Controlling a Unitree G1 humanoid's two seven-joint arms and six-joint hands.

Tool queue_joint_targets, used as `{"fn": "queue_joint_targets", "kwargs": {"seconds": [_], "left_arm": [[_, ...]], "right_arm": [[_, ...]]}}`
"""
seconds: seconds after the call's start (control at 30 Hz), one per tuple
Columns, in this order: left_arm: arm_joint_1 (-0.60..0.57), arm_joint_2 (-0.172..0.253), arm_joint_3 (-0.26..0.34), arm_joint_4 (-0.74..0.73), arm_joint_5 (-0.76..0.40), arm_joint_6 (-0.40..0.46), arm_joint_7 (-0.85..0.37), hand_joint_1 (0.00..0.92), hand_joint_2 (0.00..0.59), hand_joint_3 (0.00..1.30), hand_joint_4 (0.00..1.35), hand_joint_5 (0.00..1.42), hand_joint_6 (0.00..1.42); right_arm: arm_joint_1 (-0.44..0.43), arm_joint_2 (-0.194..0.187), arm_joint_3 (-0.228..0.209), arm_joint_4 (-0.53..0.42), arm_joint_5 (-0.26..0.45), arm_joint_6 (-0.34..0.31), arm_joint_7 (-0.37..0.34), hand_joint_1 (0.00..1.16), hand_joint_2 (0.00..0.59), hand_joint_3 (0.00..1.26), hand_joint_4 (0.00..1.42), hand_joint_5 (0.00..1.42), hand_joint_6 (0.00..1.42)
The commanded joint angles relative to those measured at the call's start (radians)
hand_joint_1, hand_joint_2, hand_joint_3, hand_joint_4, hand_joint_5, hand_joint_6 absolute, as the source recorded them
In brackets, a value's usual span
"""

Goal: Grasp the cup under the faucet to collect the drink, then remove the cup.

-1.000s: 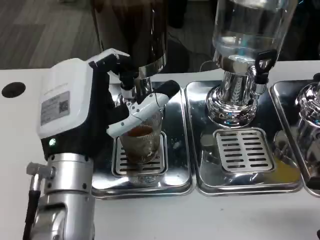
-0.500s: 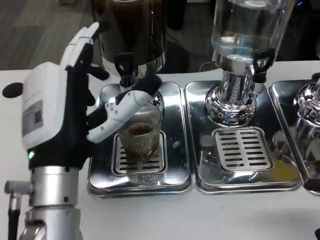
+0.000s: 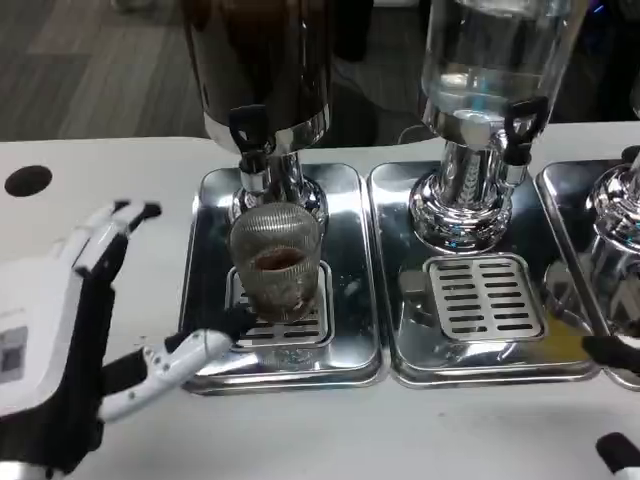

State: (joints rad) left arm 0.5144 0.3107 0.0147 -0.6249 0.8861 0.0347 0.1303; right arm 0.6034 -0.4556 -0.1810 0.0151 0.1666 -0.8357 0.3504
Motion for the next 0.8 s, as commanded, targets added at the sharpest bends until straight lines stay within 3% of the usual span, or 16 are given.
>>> {"fn": "queue_joint_targets", "kwargs": {"seconds": [0.03,0.23,0.4,0.57,0.8], "left_arm": [[0.099,0.027,0.061,-0.048,0.016,-0.032,-0.016,0.000,0.030,0.26,0.17,0.26,0.56],[0.233,0.020,0.108,-0.048,-0.006,-0.105,0.025,0.000,0.030,0.26,0.17,0.27,0.57],[0.322,0.001,0.119,-0.025,-0.012,-0.181,0.078,0.000,0.030,0.26,0.18,0.27,0.57],[0.405,-0.015,0.136,0.009,-0.024,-0.264,0.131,0.000,0.030,0.27,0.20,0.28,0.58],[0.476,-0.018,0.179,0.079,-0.054,-0.374,0.198,0.000,0.037,0.27,0.20,0.29,0.58]], "right_arm": [[-0.030,-0.007,0.010,-0.062,0.040,0.099,0.029,0.63,0.222,0.25,0.15,0.16,0.08],[-0.103,-0.004,0.027,-0.135,-0.005,0.245,0.034,0.70,0.140,0.19,0.15,0.17,0.10],[-0.161,0.026,0.071,-0.214,-0.097,0.383,0.006,0.71,0.110,0.14,0.15,0.17,0.10],[-0.211,0.075,0.140,-0.276,-0.205,0.504,-0.029,0.71,0.106,0.12,0.15,0.16,0.10],[-0.315,0.170,0.290,-0.295,-0.330,0.616,-0.065,0.71,0.106,0.18,0.17,0.18,0.14]]}}
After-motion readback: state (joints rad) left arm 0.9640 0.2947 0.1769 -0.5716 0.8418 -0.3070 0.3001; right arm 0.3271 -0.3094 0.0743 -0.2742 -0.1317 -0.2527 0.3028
